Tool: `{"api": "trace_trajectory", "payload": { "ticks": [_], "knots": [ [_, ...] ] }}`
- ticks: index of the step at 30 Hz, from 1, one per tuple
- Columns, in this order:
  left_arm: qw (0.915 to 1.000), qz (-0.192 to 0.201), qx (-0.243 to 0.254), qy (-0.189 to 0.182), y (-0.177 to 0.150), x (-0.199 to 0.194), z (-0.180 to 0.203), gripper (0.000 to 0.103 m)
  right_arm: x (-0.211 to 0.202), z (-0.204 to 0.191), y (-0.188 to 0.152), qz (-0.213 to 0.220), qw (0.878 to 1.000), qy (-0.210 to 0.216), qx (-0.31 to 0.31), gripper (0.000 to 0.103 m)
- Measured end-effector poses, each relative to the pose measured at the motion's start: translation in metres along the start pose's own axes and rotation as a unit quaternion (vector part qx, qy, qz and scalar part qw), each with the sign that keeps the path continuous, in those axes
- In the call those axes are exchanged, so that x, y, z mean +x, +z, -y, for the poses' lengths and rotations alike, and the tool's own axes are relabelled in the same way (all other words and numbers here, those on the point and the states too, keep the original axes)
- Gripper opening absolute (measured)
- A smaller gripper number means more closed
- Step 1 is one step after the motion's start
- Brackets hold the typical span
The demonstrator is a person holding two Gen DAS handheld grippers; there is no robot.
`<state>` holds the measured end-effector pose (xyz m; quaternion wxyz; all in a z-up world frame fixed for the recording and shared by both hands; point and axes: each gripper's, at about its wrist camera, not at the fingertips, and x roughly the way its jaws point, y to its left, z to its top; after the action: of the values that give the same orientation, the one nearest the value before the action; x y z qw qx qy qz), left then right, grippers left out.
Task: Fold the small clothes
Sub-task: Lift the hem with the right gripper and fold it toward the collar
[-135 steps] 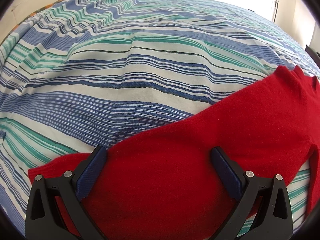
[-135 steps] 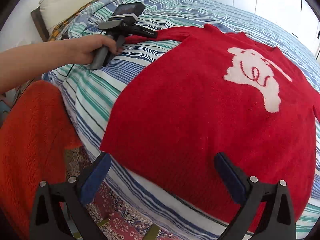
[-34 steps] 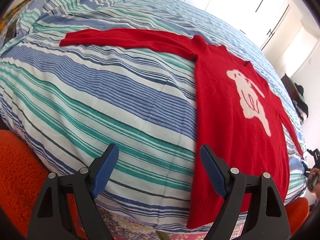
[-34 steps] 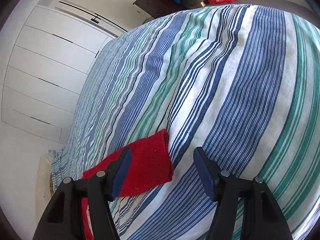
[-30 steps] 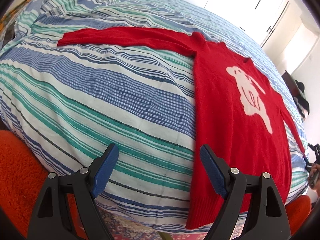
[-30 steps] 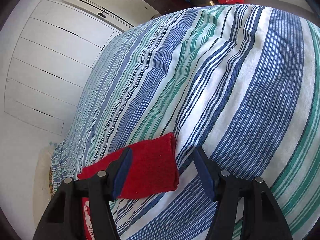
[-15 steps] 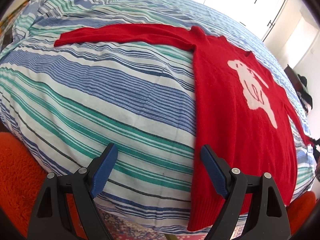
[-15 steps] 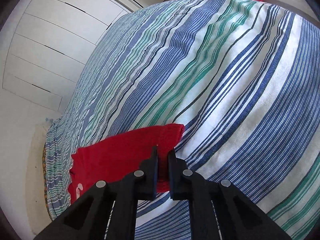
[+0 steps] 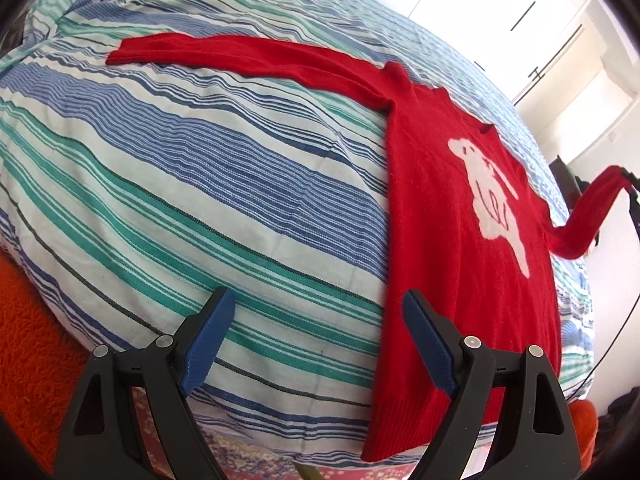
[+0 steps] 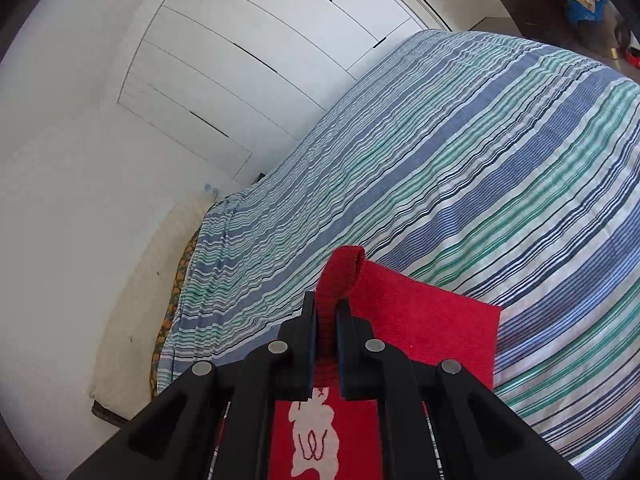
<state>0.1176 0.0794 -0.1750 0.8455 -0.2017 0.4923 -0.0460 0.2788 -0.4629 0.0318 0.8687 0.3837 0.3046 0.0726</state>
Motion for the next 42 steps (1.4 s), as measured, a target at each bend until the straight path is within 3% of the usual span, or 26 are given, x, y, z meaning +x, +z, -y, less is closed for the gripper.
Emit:
{"api": "trace_trajectory", "payload": {
  "ticks": [7, 15, 16, 18, 19, 23, 28, 31, 34, 36, 37, 39, 42],
  "knots": [
    [0.9996, -0.003, -0.014, -0.026, 0.001, -0.006, -0.011, 0.087, 0.088, -0.073, -0.042, -0.049, 0.998, 0.017, -0.037, 0.008],
    [0.9991, -0.008, -0.021, -0.036, 0.003, -0.005, -0.016, 0.087, 0.177, -0.110, -0.103, -0.133, 0.988, 0.009, -0.084, 0.011],
    [0.9991, -0.008, -0.022, -0.036, 0.002, -0.006, -0.016, 0.087, 0.188, -0.113, -0.112, -0.153, 0.984, 0.016, -0.086, 0.017],
    [0.9991, -0.009, -0.021, -0.035, 0.002, -0.005, -0.016, 0.087, 0.205, -0.114, -0.125, -0.191, 0.978, 0.031, -0.079, 0.043],
    [0.9992, -0.009, -0.019, -0.034, 0.002, -0.005, -0.016, 0.087, 0.208, -0.114, -0.128, -0.200, 0.976, 0.037, -0.078, 0.064],
    [0.9993, -0.009, -0.016, -0.032, 0.002, -0.003, -0.016, 0.087, 0.192, -0.113, -0.120, -0.201, 0.973, 0.070, -0.093, 0.066],
    [0.9995, -0.011, -0.014, -0.026, 0.003, 0.001, -0.013, 0.089, 0.155, -0.068, -0.088, -0.186, 0.980, 0.048, -0.060, 0.066],
    [0.9997, -0.012, -0.006, -0.018, 0.002, 0.003, -0.010, 0.090, 0.144, -0.024, -0.092, -0.200, 0.979, 0.026, -0.021, 0.066],
    [0.9999, -0.011, 0.005, -0.008, 0.000, 0.004, -0.007, 0.090, 0.148, 0.029, -0.117, -0.226, 0.973, -0.041, 0.011, 0.066],
    [0.9999, -0.012, 0.012, -0.002, -0.002, 0.005, -0.005, 0.090, 0.150, 0.070, -0.137, -0.242, 0.961, -0.130, 0.036, 0.065],
    [0.9998, -0.012, 0.016, 0.001, -0.003, 0.005, -0.005, 0.090, 0.148, 0.088, -0.144, -0.244, 0.958, -0.140, 0.062, 0.053],
    [0.9997, -0.011, 0.019, 0.004, -0.004, 0.005, -0.004, 0.090, 0.135, 0.102, -0.142, -0.209, 0.967, -0.111, 0.098, 0.048],
    [0.9996, -0.013, 0.022, 0.007, -0.004, 0.008, -0.003, 0.092, 0.114, 0.084, -0.125, -0.173, 0.979, -0.077, 0.072, 0.050]
  ]
}}
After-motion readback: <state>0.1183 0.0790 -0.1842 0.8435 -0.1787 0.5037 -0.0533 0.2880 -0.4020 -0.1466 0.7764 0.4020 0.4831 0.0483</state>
